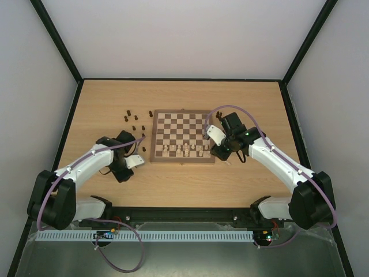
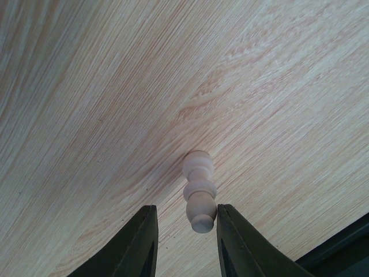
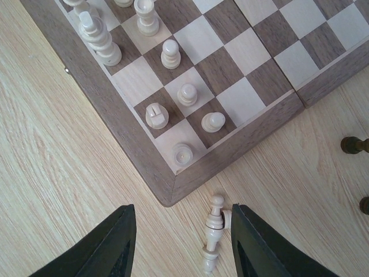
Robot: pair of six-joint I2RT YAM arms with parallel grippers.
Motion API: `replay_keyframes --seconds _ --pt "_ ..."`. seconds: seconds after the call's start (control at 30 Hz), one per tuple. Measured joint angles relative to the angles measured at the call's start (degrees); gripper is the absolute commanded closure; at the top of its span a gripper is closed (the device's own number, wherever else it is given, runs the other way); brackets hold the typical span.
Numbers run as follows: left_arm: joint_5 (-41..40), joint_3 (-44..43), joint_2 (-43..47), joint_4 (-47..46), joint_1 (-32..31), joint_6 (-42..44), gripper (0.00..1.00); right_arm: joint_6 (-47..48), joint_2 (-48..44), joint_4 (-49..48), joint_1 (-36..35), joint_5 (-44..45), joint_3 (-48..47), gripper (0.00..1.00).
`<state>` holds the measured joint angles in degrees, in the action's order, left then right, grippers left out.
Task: Set up the chess pieces on the board
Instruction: Pick up the chess piece at the center of the board.
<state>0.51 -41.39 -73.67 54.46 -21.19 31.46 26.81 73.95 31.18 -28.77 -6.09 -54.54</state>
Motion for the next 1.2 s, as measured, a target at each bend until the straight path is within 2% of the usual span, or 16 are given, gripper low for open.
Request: replay_keyframes --seconds 0.5,0.67,0.8,0.87,1.03,1.2 --pt "0.5 -0.7 -0.5 -0.1 -1.8 -0.7 0.87 0.3 0.0 -0.1 0.7 -0.3 0.7 0.54" --pt "0.6 -0.9 -0.6 0.0 -2.1 -0.8 0.98 0.6 0.0 -0.1 1.0 -0.3 0.8 0.54" --pt "0.5 -1.0 -0.8 0.0 -2.6 -1.1 0.98 0.9 0.0 -0.1 1.2 -0.3 0.8 0.54" --pt "0.5 -1.0 -0.8 0.0 -2.6 -1.1 0.96 1.0 0.0 -0.1 1.2 -0.4 0.8 0.54" --pt "0.3 -1.0 -0.8 0.0 -2.7 -1.3 0.78 1.0 0.0 -0.1 1.4 -0.4 0.8 0.54" --pt "0.3 -1.0 -0.8 -0.3 -2.8 -1.6 0.69 1.1 0.0 -0.1 1.4 -0.4 0.8 0.54"
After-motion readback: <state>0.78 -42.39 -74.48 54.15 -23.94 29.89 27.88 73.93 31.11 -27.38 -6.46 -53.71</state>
